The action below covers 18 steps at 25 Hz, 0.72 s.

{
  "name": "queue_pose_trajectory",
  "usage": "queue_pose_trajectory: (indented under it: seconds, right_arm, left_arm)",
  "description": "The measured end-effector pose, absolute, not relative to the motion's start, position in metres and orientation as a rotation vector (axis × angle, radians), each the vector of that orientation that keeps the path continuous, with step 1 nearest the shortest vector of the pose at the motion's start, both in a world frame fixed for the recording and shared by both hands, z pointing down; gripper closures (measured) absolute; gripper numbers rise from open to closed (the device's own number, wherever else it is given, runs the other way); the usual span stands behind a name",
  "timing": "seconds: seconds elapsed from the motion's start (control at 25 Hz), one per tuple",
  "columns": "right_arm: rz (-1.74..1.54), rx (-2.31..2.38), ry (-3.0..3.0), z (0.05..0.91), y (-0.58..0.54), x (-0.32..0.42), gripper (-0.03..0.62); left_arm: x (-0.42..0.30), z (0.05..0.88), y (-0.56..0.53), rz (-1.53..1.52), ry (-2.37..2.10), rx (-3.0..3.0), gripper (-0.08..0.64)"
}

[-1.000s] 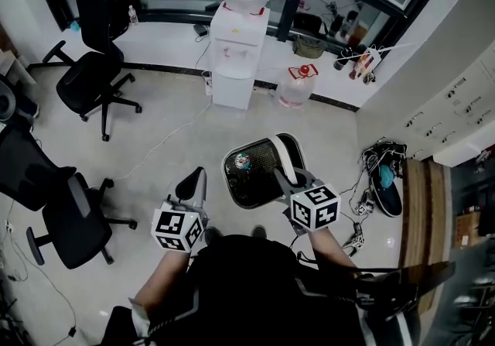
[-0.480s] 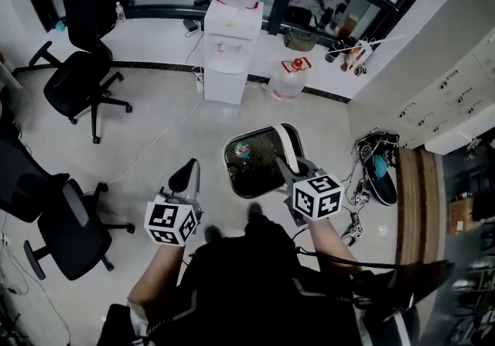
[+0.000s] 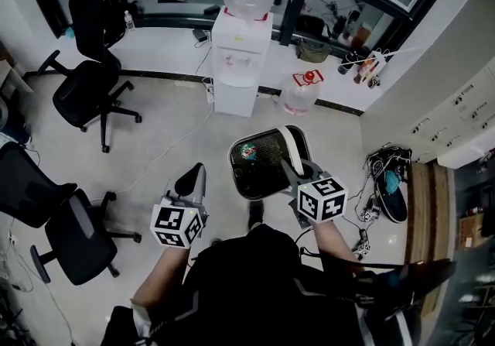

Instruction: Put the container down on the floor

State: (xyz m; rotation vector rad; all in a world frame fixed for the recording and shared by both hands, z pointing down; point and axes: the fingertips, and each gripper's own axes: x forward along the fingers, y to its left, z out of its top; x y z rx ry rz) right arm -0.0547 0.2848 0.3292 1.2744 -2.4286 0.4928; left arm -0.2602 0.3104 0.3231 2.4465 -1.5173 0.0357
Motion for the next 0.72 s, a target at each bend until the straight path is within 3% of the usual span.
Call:
queue_pose_trajectory:
  seconds: [0.72]
  right_arm:
    - [0.499,1.181,-2.449,0.335,0.141,0.011,0.584]
  left_arm:
    - [-0.181,0.323,0.164,0.113,-1.536,2.417,0.554]
